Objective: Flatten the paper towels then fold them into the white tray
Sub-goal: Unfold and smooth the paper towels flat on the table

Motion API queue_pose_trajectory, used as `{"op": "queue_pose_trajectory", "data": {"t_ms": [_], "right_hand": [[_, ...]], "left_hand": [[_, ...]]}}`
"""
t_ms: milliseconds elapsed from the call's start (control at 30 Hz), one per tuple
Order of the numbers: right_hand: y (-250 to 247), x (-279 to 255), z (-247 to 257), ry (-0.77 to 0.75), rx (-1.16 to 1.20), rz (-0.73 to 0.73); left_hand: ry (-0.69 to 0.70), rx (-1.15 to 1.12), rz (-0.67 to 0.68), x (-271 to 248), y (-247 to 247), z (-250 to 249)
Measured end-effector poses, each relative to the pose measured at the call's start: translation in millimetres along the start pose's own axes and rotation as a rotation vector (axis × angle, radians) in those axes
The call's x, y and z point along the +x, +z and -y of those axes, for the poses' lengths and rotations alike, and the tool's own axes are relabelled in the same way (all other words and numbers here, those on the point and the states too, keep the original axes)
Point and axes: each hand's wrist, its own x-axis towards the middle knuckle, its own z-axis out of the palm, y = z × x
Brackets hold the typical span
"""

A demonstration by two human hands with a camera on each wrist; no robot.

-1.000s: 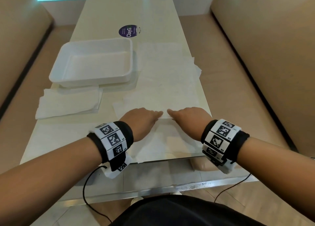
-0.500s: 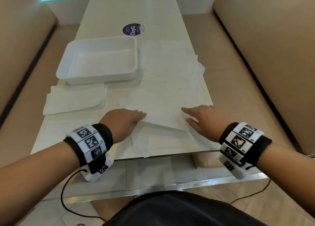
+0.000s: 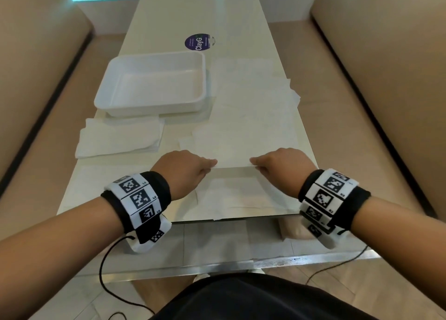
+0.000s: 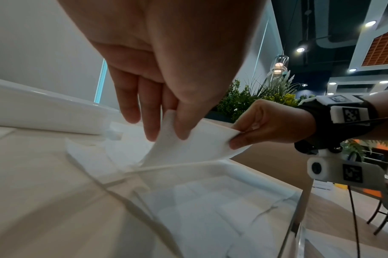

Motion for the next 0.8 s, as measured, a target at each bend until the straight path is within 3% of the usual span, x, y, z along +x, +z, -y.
{"op": "queue_pose_trajectory", "data": {"t_ms": [133,267,433,600,700,800], "right_hand": [[-3.3,-6.7,-4.3,0.017,0.119,-0.053],[-7.6,-5.0,-5.7,0.075,0.370,-0.143],[-20.1,-0.8,-11.1,0.151,0.581,-0.177],[-25.2,9.1,-19.3,0.221,0.705,-0.133],[-19.4,11.9,-21.3,0.229,0.688,-0.065],[-12.7,13.1,-20.6,0.237,0.656,-0.025]], "left_hand": [[-0.046,-0.177,-0.116,-3.9,5.6,7.7],[-0.083,-0.639,-0.309,-4.7,0.4,11.1],[-0.181,-1.045,-0.342,1.3,-11.5,15.8],[-0.264,-1.253,-0.326,4.7,-6.2,11.8],[-0.268,-1.234,-0.243,3.3,1.6,9.0],[-0.296,-1.186,-0.252,1.0,7.6,12.2]]}}
